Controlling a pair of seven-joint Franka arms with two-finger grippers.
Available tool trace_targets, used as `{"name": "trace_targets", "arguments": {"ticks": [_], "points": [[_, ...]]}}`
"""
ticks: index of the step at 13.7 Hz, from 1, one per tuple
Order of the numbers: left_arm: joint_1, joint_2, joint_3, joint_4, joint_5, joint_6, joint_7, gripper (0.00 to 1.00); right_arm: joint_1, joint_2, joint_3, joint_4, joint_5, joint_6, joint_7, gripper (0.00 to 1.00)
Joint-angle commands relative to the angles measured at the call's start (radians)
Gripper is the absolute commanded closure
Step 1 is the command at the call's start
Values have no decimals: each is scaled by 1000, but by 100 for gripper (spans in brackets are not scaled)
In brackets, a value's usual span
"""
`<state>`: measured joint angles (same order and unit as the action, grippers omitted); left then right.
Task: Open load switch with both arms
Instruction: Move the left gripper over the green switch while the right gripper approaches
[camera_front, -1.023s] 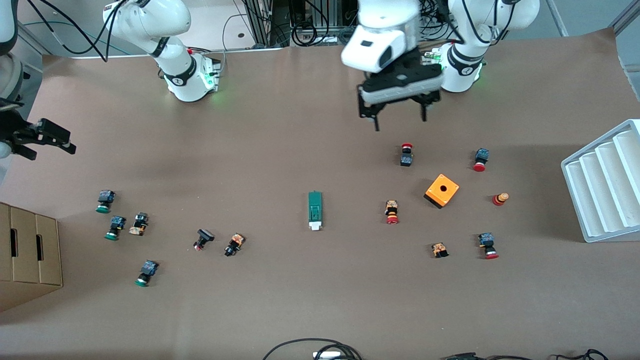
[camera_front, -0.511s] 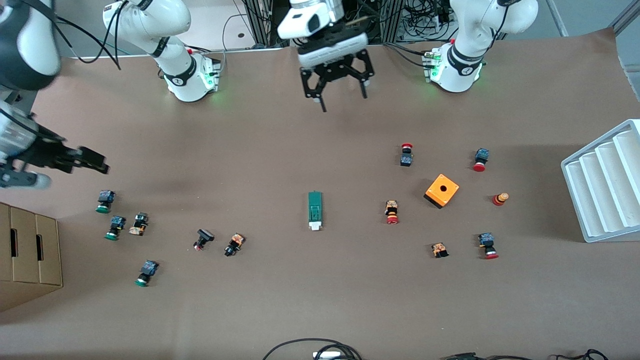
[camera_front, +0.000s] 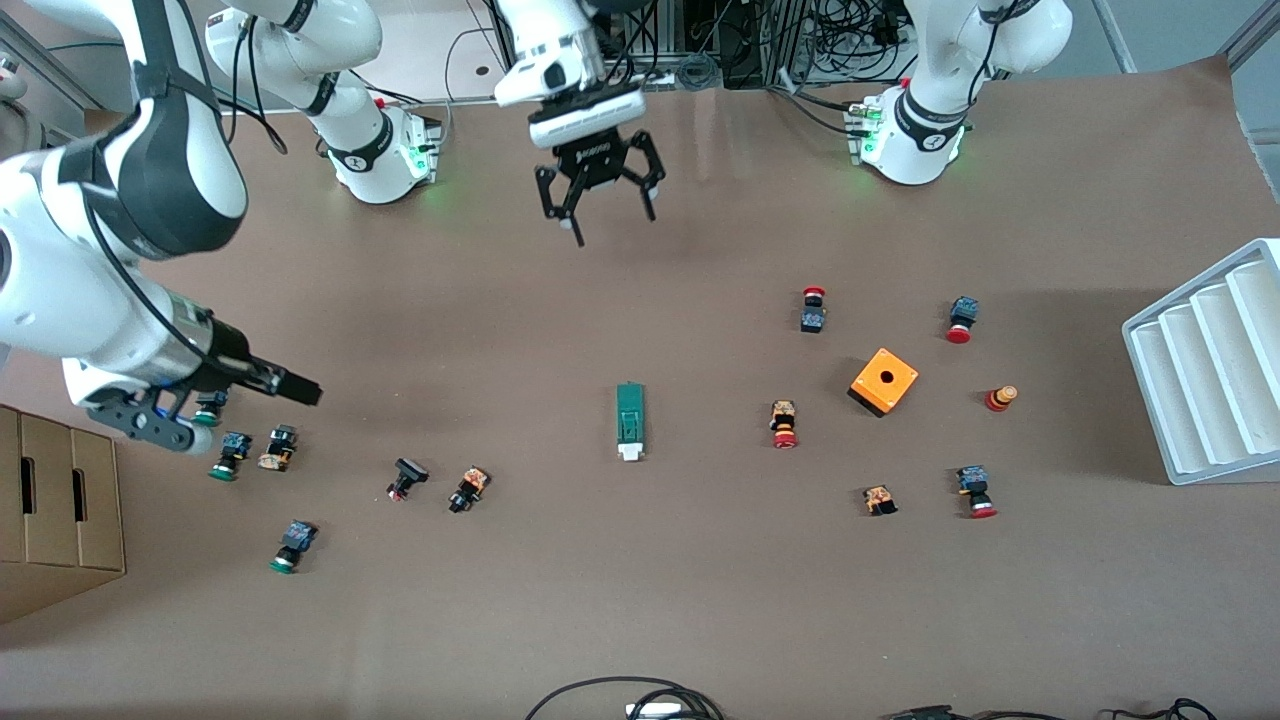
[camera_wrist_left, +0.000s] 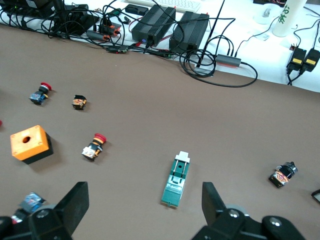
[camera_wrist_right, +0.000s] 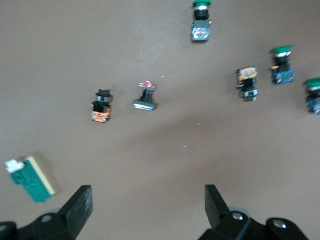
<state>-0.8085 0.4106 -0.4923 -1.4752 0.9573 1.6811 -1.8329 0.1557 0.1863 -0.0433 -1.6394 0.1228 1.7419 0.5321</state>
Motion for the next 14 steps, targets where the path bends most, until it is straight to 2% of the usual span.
{"name": "trace_targets", "arguments": {"ticks": [1, 3, 7, 10, 14], "points": [[-9, 86, -35, 12, 116, 8, -104, 0, 8, 143, -4, 217, 55, -114, 138, 0], [2, 131, -66, -32, 213, 9, -114, 0, 12, 214, 0, 320, 81, -171, 222, 0], [3, 217, -71, -56, 337, 25, -140, 0, 15, 303, -3, 403, 152, -205, 394, 0], [0, 275, -69, -62, 421, 23, -149, 0, 67, 387, -4, 513, 178, -232, 572, 0], [-11, 320, -65, -62, 543, 23, -307, 0, 160, 492, -4, 630, 208, -188, 860, 0]]}}
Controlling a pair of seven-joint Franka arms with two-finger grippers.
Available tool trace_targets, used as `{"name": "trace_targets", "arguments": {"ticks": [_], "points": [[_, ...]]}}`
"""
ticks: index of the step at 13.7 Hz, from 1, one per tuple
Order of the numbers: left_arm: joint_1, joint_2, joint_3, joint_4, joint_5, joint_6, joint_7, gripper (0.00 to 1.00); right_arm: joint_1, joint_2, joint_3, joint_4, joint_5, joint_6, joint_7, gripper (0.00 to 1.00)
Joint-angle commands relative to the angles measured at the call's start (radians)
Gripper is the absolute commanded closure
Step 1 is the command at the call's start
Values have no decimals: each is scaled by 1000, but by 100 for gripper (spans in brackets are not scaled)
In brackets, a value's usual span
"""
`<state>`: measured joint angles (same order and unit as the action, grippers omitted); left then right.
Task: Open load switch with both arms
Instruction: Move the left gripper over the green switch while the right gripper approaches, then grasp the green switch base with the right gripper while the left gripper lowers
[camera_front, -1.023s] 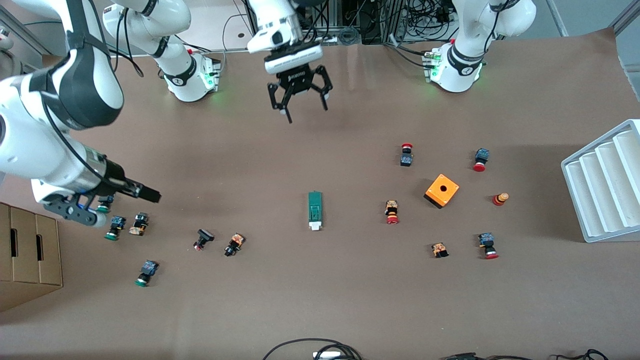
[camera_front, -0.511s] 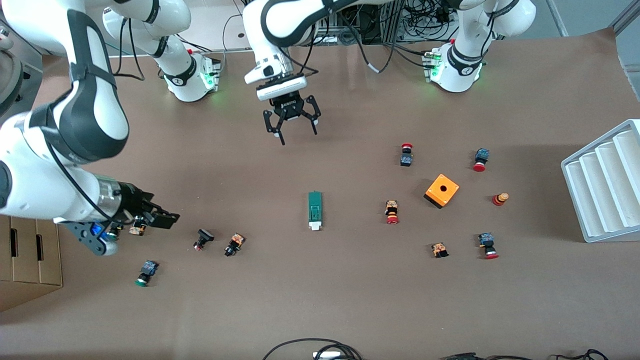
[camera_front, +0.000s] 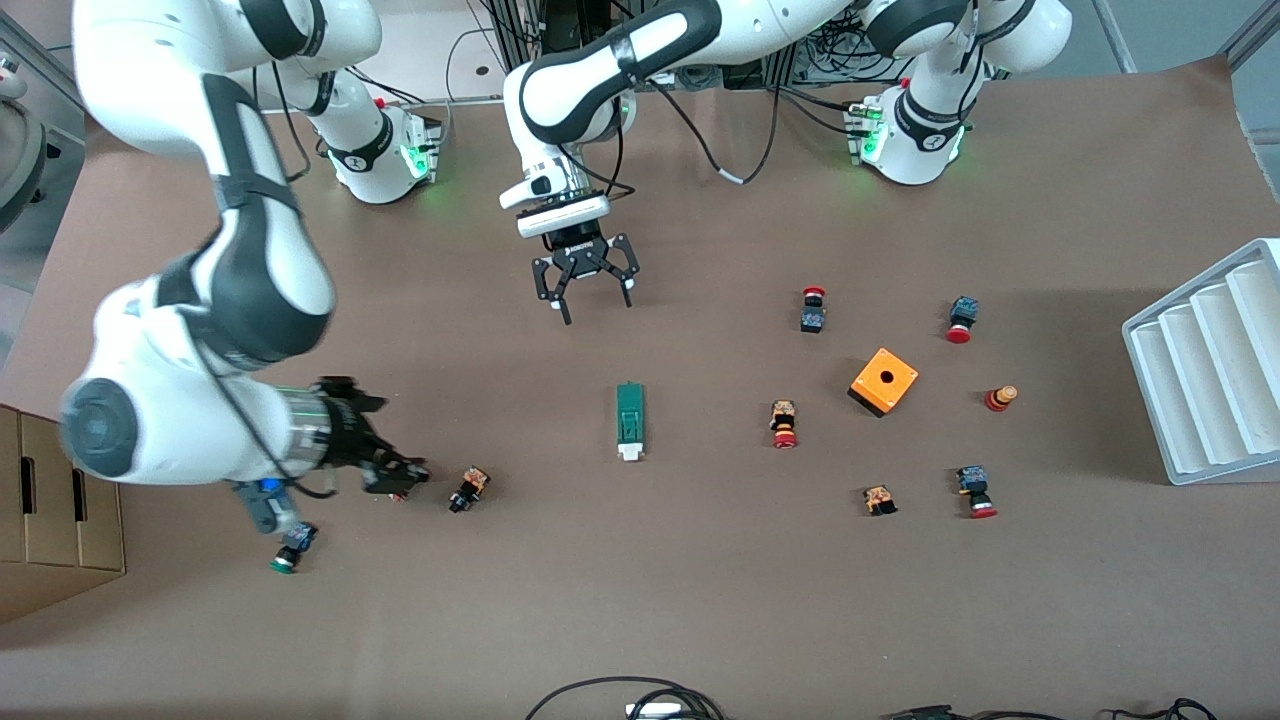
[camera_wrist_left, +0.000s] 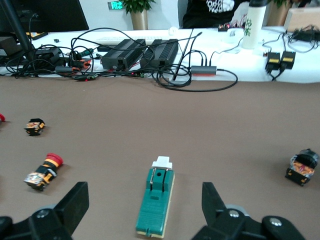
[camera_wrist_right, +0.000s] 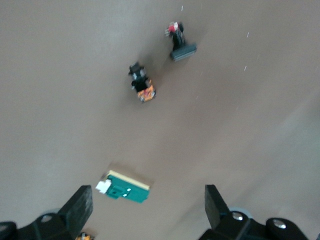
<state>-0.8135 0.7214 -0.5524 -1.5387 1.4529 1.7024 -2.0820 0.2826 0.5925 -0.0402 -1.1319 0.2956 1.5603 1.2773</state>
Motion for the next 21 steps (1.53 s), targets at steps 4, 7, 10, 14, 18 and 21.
{"name": "trace_targets", "arguments": {"ticks": [4, 7, 10, 14, 18, 21], "points": [[-1, 107, 0, 3, 188, 3, -133, 0, 107, 139, -10, 129, 36, 133, 345, 0], [-1, 208, 37, 8, 311, 3, -196, 0, 144, 167, -13, 129, 36, 242, 470, 0], [8, 291, 40, 9, 411, 3, -269, 0, 190, 207, -36, 129, 34, 320, 540, 0], [11, 322, 81, 9, 451, 37, -357, 0, 305, 262, -113, 129, 36, 369, 709, 0], [22, 340, 112, 11, 494, 76, -380, 0, 297, 265, -121, 127, 134, 322, 769, 0], [24, 345, 114, 9, 521, 74, -379, 0, 286, 291, -112, 126, 140, 346, 772, 0]]}}
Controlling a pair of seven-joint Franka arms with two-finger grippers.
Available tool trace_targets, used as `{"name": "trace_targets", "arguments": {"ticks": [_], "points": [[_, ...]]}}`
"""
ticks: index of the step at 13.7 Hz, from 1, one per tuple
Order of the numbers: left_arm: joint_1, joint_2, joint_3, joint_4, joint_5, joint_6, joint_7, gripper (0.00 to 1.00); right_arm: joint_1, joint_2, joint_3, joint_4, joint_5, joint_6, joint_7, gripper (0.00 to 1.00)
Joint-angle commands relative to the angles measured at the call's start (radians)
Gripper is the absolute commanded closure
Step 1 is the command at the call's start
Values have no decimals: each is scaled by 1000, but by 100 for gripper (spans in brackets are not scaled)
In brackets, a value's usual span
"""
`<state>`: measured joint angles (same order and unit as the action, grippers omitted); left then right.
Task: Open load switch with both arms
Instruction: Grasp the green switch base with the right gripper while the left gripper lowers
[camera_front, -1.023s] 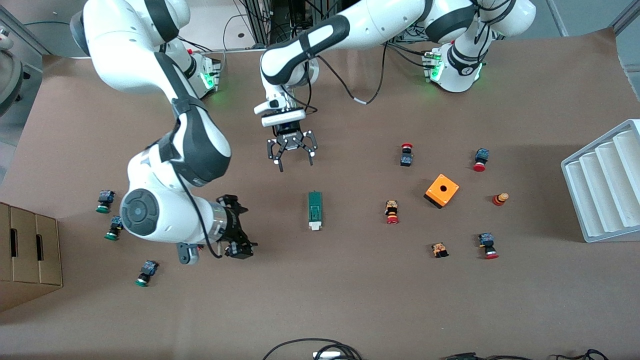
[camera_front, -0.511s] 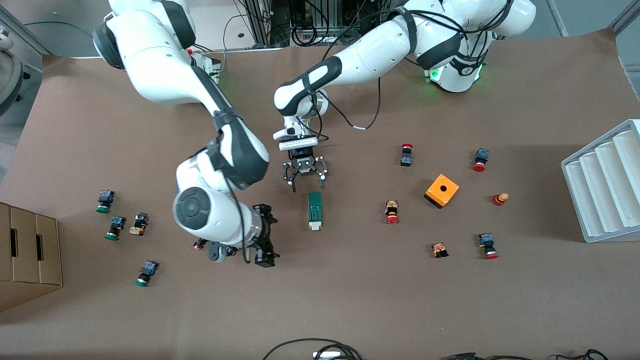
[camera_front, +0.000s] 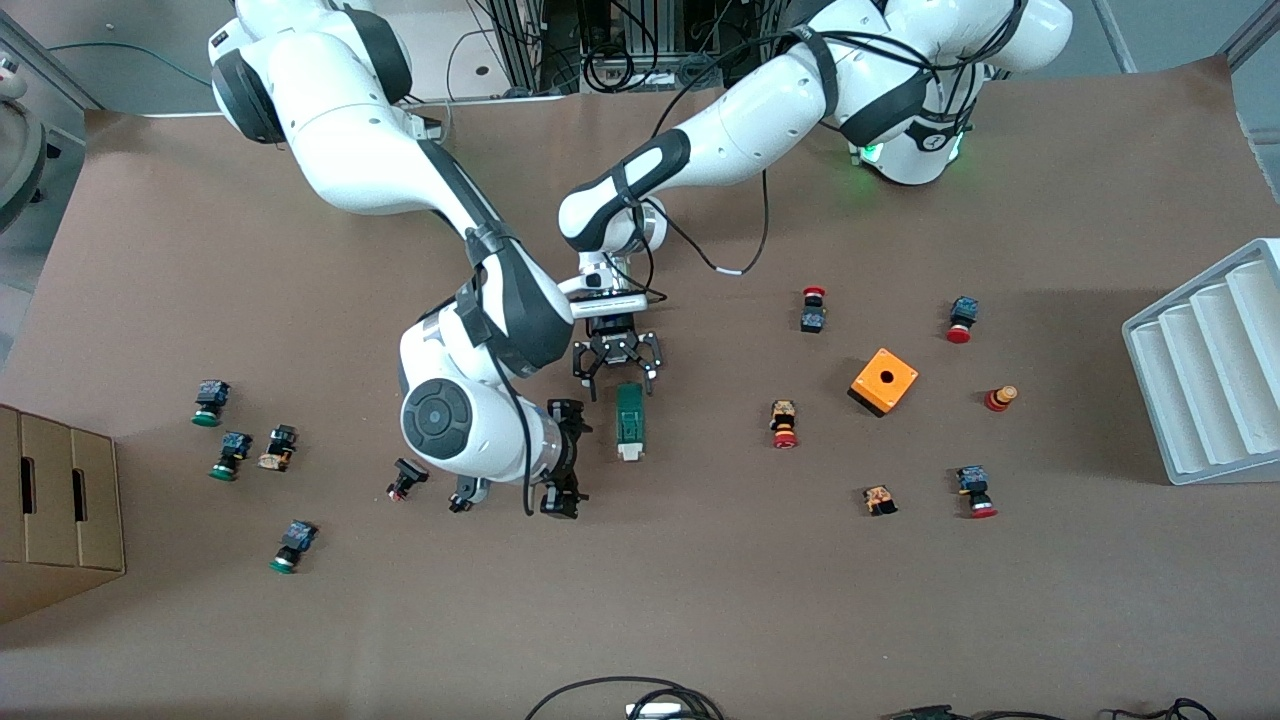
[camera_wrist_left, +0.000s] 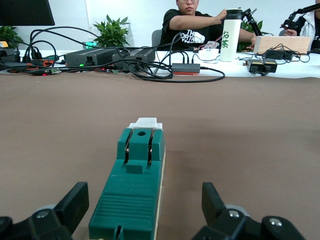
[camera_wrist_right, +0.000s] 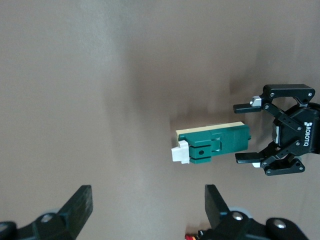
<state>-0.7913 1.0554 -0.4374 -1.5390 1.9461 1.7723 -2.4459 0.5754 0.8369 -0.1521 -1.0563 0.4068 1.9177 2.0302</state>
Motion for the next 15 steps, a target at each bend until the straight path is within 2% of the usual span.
{"name": "trace_targets", "arguments": {"ticks": [1, 9, 12, 15], "points": [[1, 12, -1, 11, 28, 4, -15, 0, -6, 56, 2, 50, 32, 12, 24, 0], [7, 29, 11, 10, 28, 4, -16, 0, 27, 172, 14, 52, 66, 190, 38, 0], [7, 31, 13, 13, 30, 3, -18, 0, 50, 185, 12, 52, 67, 198, 85, 1], [7, 31, 13, 13, 30, -1, -19, 0, 49, 183, 12, 52, 124, 158, 99, 9]]}}
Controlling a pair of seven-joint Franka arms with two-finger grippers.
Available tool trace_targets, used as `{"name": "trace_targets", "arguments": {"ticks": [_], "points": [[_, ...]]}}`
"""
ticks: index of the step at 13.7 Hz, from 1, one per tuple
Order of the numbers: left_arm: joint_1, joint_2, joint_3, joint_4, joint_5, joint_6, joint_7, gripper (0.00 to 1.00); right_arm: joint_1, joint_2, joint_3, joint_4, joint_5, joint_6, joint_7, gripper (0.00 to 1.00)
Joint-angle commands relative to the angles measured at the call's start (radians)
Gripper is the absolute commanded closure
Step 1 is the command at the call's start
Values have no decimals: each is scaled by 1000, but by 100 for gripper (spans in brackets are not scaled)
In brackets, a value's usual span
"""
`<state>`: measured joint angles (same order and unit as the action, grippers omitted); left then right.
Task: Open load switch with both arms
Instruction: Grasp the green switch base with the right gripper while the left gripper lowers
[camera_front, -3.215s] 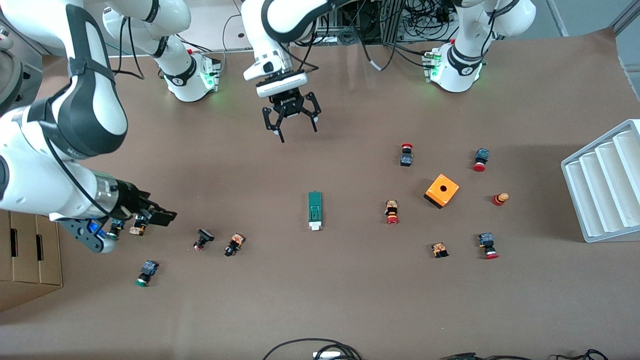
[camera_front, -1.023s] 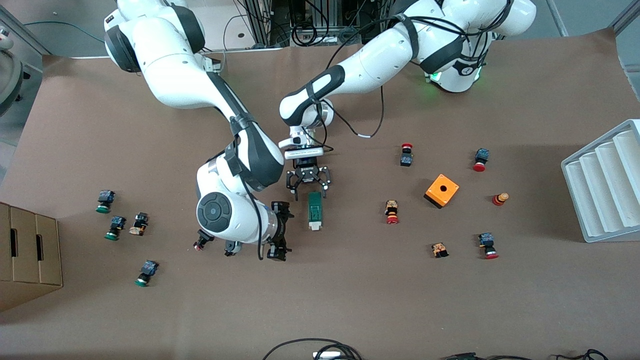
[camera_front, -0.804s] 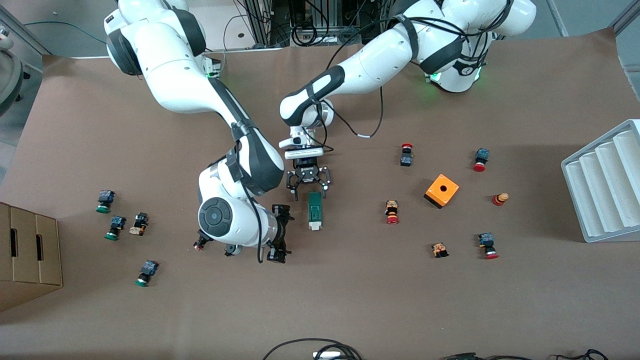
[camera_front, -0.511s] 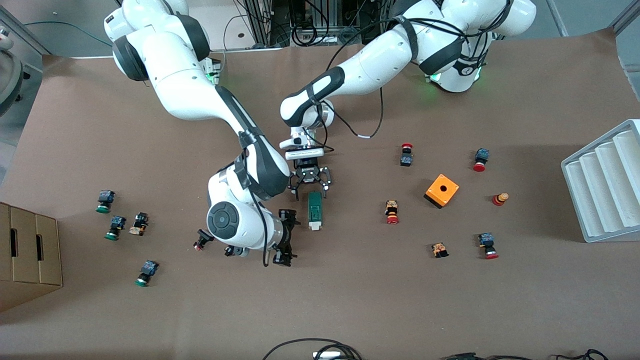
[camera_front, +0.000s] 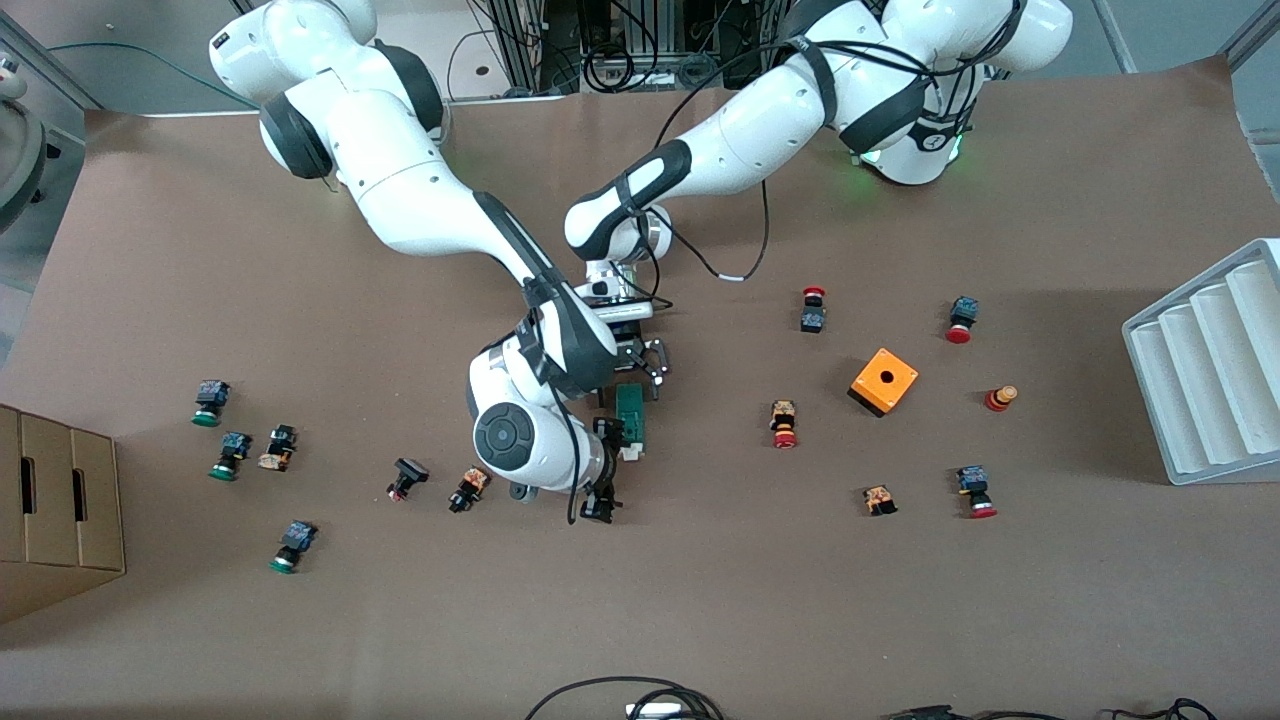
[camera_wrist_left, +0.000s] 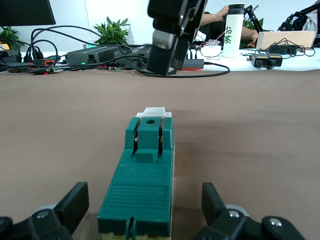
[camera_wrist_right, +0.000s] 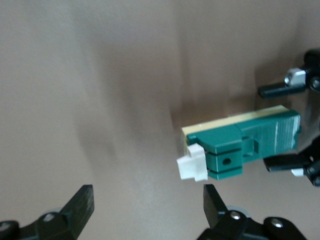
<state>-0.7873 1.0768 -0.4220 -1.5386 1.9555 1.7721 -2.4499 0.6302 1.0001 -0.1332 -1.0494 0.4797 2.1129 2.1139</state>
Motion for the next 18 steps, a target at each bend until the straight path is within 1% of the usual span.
{"name": "trace_targets", "arguments": {"ticks": [1, 3, 5, 6, 9, 11, 12, 15, 16, 17, 18], "points": [[3, 11, -3, 12, 20, 0, -15, 1, -7, 20, -6, 45, 62, -50, 17, 14], [2, 17, -3, 12, 22, 0, -33, 1, -29, 20, -6, 45, 97, -79, 23, 15], [2, 17, -3, 12, 22, 0, -37, 1, -58, 20, -5, 45, 169, -106, 24, 16], [2, 17, -3, 12, 23, -2, -38, 1, -69, 20, -5, 45, 184, -111, 24, 16], [2, 15, -3, 14, 23, -2, -38, 2, -69, 23, -3, 45, 195, -133, 28, 16], [2, 15, -1, 17, 23, -5, -38, 5, -50, 37, -6, 45, 195, -117, 34, 16], [2, 15, -1, 17, 23, -5, -37, 6, -38, 43, -11, 46, 194, -107, 35, 16], [2, 17, -1, 15, 22, -8, -37, 13, -10, 55, -31, 45, 189, -99, 37, 17], [2, 17, -1, 15, 22, -8, -37, 16, -10, 57, -32, 45, 191, -99, 37, 18], [2, 17, -3, 15, 20, -8, -40, 17, -10, 57, -32, 45, 191, -100, 37, 23], [2, 17, -3, 15, 20, -8, -41, 22, -10, 57, -33, 46, 191, -99, 37, 23]]}}
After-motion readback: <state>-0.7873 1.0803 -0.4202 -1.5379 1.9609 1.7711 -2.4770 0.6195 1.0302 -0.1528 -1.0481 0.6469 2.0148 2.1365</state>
